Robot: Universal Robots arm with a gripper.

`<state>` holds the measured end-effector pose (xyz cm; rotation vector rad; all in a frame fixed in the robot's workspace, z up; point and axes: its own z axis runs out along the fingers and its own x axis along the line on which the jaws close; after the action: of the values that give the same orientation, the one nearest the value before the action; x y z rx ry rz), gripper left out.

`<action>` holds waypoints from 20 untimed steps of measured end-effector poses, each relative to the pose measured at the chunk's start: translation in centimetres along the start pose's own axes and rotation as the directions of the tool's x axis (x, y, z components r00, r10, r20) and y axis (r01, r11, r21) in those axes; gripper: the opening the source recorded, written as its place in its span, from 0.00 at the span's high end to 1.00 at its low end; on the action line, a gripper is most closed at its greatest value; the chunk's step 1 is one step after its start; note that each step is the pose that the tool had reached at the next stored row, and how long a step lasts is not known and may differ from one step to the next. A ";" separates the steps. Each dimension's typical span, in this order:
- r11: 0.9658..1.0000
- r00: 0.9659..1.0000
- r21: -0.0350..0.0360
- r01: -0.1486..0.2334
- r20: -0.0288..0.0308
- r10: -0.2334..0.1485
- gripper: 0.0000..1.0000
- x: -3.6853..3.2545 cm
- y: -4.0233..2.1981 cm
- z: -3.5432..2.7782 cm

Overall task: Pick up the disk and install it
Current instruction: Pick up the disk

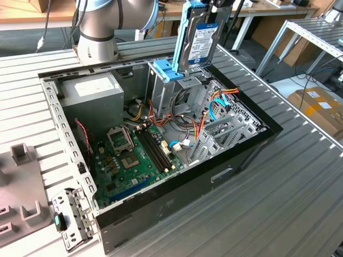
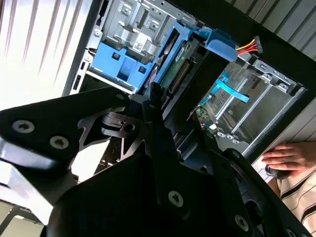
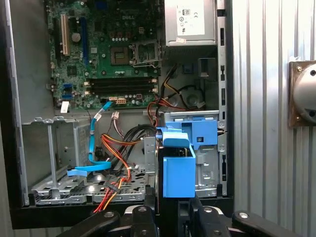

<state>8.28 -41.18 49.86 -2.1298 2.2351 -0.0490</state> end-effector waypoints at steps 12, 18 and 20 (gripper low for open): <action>1.000 1.000 0.000 0.000 0.000 0.000 0.65 5.18 -0.23 -0.05; 1.000 1.000 -0.002 0.000 0.000 0.000 0.65 5.45 -0.27 -0.35; 1.000 1.000 -0.003 0.000 -0.001 0.000 0.65 5.49 -0.28 -0.46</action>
<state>8.27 -46.69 50.24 -2.1312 2.2374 -0.0459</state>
